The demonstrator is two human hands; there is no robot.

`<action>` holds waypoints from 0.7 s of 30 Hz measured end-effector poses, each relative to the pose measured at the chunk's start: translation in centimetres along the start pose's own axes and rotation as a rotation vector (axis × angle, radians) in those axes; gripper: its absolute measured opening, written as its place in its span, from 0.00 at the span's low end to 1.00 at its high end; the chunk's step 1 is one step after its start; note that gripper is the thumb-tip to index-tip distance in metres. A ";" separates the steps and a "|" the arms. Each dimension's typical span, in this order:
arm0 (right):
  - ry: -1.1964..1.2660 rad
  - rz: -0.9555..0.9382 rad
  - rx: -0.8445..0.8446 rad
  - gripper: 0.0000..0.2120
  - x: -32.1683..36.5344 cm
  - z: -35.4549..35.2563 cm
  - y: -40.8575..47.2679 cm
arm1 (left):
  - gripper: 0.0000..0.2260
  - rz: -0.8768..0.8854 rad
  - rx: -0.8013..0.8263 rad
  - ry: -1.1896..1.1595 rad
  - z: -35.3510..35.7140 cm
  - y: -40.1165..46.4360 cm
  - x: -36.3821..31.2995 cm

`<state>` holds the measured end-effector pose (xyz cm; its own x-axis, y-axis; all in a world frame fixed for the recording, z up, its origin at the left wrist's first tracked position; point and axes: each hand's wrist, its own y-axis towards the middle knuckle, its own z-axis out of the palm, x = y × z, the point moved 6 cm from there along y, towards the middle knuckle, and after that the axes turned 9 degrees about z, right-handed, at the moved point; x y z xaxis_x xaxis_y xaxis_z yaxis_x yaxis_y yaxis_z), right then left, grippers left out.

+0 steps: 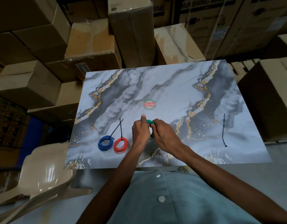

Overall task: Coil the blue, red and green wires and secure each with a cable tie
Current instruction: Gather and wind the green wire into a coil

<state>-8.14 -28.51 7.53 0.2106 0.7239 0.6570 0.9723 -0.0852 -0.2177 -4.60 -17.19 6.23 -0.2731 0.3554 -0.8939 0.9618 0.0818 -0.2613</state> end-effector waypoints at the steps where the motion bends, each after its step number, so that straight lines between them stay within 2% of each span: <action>1: 0.019 0.009 -0.024 0.11 0.0 0.1 -0.1 | 0.27 0.036 -0.023 0.063 0.1 0.0 -0.1; 3: 0.047 0.015 -0.069 0.11 -0.1 -0.2 -0.1 | 0.27 0.104 -0.060 0.136 0.3 -0.1 -0.3; 6: 0.002 -0.012 -0.086 0.11 -0.1 -0.5 -0.2 | 0.27 0.152 -0.046 0.118 0.9 0.3 -0.5; 8: -0.062 -0.051 -0.097 0.13 0.0 -0.7 -0.3 | 0.28 0.097 0.031 -0.019 1.8 0.5 0.0; 14: -0.137 -0.050 -0.127 0.12 -1.3 -2.0 0.9 | 0.23 -0.239 0.265 -0.559 4.0 -0.4 1.1; 16: -0.115 -0.033 -0.125 0.13 -1.5 -2.3 1.1 | 0.22 -0.279 0.333 -0.642 4.4 -0.8 1.2; 18: -0.108 0.017 -0.122 0.10 -1.9 -2.5 1.3 | 0.20 -0.271 0.391 -0.680 4.9 -1.2 1.0; 21: -0.124 0.086 -0.118 0.09 -2.5 -2.3 1.4 | 0.18 -0.260 0.392 -0.684 5.1 -1.7 0.8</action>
<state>-7.02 -32.05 7.24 0.2868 0.7886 0.5439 0.9578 -0.2251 -0.1787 -6.52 -21.78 4.11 -0.5592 -0.2854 -0.7783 0.8242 -0.2921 -0.4851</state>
